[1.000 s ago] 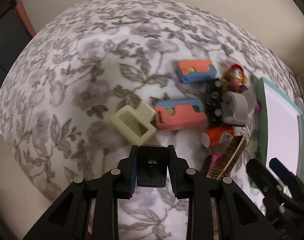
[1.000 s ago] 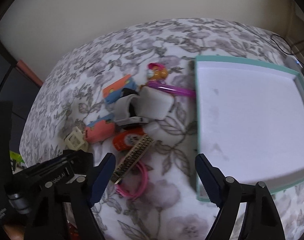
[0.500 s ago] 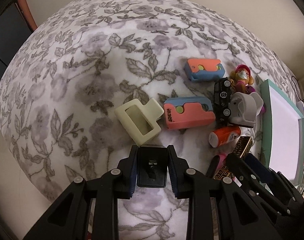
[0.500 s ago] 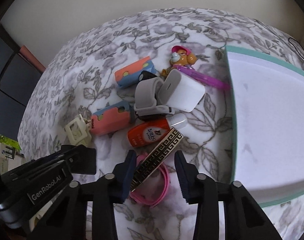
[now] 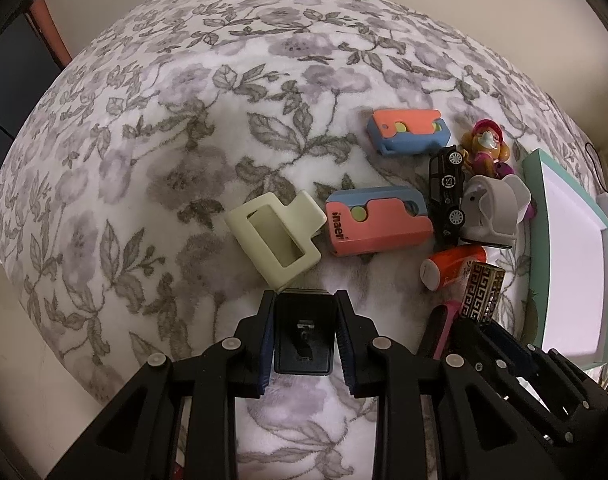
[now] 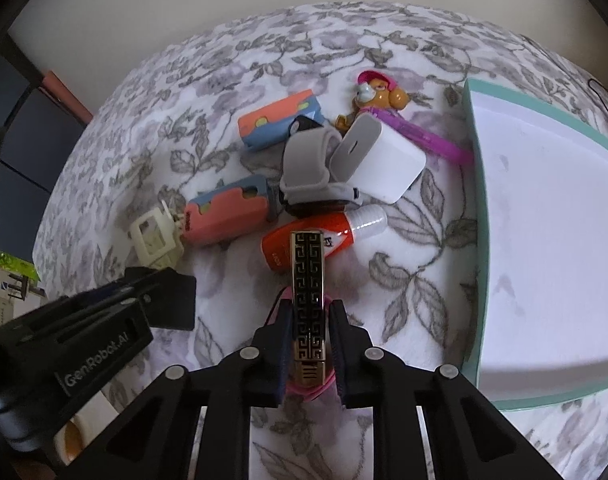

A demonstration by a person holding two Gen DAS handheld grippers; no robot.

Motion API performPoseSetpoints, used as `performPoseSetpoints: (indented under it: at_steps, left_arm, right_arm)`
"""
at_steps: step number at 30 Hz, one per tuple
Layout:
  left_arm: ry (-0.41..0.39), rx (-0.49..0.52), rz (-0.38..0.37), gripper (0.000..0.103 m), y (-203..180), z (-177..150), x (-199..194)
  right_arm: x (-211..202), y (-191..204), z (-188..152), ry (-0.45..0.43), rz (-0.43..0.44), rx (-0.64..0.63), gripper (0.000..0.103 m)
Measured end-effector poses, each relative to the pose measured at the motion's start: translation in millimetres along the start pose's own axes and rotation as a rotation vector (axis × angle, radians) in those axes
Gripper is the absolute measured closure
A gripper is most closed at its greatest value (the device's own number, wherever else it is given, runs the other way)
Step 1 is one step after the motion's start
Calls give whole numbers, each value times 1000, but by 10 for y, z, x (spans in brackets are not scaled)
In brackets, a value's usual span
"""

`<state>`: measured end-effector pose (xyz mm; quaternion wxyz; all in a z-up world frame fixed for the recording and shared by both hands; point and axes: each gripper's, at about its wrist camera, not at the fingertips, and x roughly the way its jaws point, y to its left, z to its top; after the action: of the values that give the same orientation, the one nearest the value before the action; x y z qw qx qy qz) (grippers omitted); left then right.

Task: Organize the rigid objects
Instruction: 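Close the left tool on the charger while the right tool closes on the gold bar, lifting both, then carry the charger in the left tool while the right tool carries the gold bar over the tray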

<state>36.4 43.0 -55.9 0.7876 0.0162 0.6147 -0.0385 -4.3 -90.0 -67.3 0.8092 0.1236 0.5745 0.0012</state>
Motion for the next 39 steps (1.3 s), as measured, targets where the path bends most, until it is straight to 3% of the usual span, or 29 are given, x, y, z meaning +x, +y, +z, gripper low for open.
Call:
performPoseSetpoints:
  at_steps: [7, 11, 24, 35, 39]
  left_arm:
    - [-12, 22, 18, 74, -25, -6, 13]
    - [-18, -17, -9, 74, 48, -6, -17]
    - [-121, -4, -43, 75, -29, 29, -279]
    - [-146, 6, -24, 75, -76, -16, -359]
    - [-191, -3, -37, 75, -55, -19, -483]
  right_arm:
    - [-1, 23, -12, -9, -3, -19, 86]
    - [-91, -13, -10, -30, 9, 2, 86]
    - [-446, -318, 39, -111, 76, 122, 86]
    - [-551, -386, 36, -142, 73, 134, 86]
    - [-620, -402, 44, -163, 71, 133, 86]
